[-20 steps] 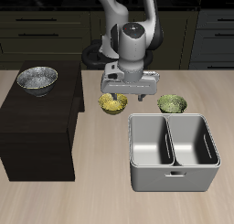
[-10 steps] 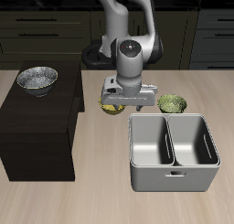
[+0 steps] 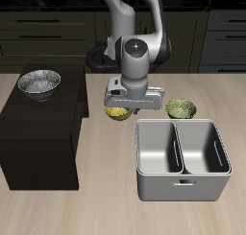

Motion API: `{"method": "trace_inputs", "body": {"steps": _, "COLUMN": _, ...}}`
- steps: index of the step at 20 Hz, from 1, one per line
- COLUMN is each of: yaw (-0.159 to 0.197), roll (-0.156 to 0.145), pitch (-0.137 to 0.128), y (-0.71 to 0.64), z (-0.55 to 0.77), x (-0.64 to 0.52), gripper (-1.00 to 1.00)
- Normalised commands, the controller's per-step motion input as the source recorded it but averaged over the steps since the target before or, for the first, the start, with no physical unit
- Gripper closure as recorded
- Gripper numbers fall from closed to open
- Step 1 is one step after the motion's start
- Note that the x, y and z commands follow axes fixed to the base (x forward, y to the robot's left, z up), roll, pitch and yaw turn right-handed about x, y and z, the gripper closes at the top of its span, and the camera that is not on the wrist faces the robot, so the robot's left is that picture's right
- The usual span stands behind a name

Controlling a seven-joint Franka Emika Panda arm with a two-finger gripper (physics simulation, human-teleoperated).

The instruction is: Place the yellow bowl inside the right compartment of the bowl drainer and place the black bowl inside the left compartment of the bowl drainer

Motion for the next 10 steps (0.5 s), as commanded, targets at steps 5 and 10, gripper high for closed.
{"method": "trace_inputs", "body": {"steps": 5, "yaw": 0.023, "roll": 0.027, "pitch": -0.069, "y": 0.06, "z": 0.50, "x": -0.05, "gripper": 1.00}}
{"method": "trace_inputs", "body": {"steps": 10, "yaw": 0.015, "roll": 0.021, "pitch": -0.121, "y": 0.09, "z": 0.79, "x": -0.06, "gripper": 1.00}}
